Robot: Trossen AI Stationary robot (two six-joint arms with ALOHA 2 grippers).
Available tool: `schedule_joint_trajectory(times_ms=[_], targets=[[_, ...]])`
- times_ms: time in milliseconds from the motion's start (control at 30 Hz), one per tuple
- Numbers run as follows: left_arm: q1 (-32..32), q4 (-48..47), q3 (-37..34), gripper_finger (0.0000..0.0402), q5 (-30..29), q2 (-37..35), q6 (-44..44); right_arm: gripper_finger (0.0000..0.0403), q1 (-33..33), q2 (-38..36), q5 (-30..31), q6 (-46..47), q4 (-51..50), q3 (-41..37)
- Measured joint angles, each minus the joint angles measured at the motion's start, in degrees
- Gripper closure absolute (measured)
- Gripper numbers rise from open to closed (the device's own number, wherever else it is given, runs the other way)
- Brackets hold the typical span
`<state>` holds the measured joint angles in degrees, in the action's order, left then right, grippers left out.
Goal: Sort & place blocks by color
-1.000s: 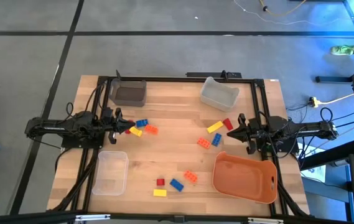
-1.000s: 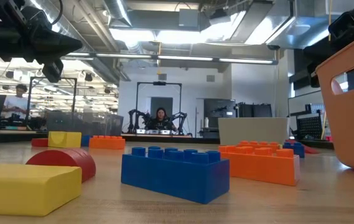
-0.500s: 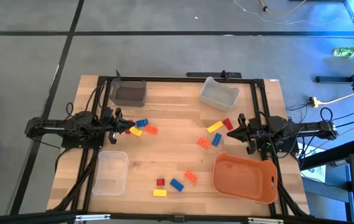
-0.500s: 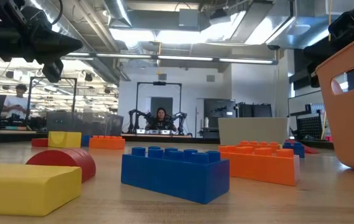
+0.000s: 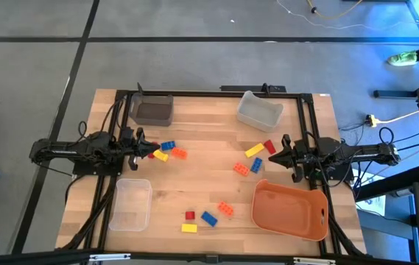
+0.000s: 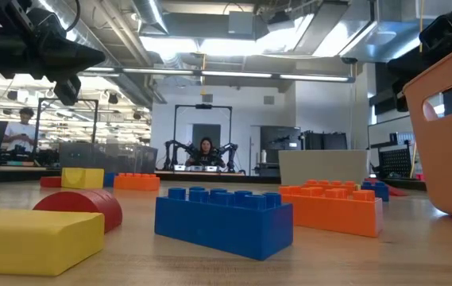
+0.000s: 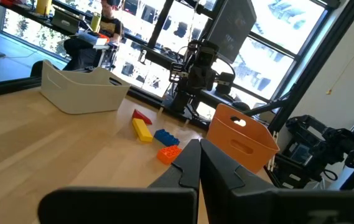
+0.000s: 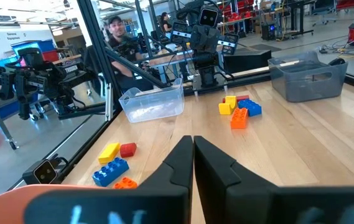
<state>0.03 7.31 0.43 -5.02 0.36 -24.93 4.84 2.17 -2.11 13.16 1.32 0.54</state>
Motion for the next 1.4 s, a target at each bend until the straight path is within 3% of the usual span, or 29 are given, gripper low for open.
schedule_joint_trajectory(times_ms=[333,633,833,967,1167,1400], targets=[[-0.02,0.17,0.00,0.0401,-0.53,0.00,0.01,0.0386,-0.02,-0.01,-0.02,0.05,0.00,-0.01],[0.00,10.63,0.00,0.0401,-12.41,0.00,-6.49,0.0386,-0.01,0.00,-0.02,0.03,0.00,0.00],[0.00,17.72,0.06,0.0401,-23.73,0.00,-9.32,0.0386,-0.01,-0.01,-0.01,0.05,-0.02,0.00],[0.00,16.59,2.99,0.0385,-24.43,1.48,-9.07,0.0386,0.00,-0.02,0.00,0.01,-0.02,0.00],[0.04,-1.58,16.52,0.0301,-18.67,10.17,-7.65,0.0386,-0.02,0.00,-0.01,0.00,0.00,0.00],[1.73,-31.32,34.55,0.0184,-13.19,25.29,-7.21,0.0386,-0.02,-0.02,0.00,0.05,0.00,0.00]])
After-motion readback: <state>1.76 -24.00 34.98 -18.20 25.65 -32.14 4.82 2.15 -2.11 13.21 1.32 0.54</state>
